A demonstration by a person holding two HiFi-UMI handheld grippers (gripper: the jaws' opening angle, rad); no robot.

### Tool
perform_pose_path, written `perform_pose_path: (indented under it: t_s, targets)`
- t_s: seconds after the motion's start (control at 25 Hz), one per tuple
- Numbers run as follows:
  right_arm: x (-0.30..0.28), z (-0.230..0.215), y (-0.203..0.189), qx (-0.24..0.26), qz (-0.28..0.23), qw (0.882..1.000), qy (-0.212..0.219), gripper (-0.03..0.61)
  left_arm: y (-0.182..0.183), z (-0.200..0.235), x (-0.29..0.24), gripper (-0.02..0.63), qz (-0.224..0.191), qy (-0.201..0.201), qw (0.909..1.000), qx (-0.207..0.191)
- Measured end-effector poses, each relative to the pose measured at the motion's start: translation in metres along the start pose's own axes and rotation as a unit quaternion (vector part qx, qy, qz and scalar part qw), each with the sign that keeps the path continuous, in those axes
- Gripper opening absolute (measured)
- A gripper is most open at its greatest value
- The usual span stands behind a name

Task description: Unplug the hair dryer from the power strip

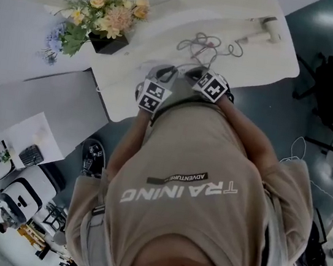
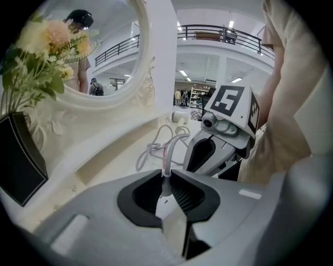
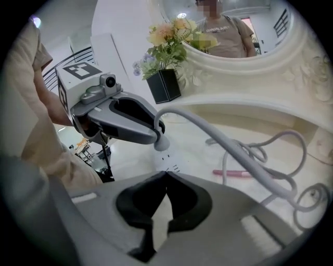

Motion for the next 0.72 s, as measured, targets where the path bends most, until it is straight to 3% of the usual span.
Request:
perform_pose_path:
  t_s: [0.2,0.48,0.72]
  targets:
    - [0.033,-0.005,0.004,0.007,-0.042,0.999,0.018,0.003,0.023,-0.006,0.015,0.058,-0.031,0.007,0.9988,0.036]
    - [0.111,-0.015,0.028,-0.005,-0.171,0.985,0.034,0.003,0.033,-0.011,0.026,0.058,-0.052,0.033,0.9950,0.079]
    - [0.145,-0.030,0.033,-0.001,-0.223,0.974,0.034,0.003,0.036,-0.016,0.024,0.058,-0.047,0.056,0.9943,0.078]
Point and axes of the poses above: the fingertips, and each gripper's own axes: x backward along the fingers, z to its left, y out of its top, the point moved 3 cm from there along x, backward along the fingers, and after that the axes turned 7 degrees about -y, right-handed, at the moved point
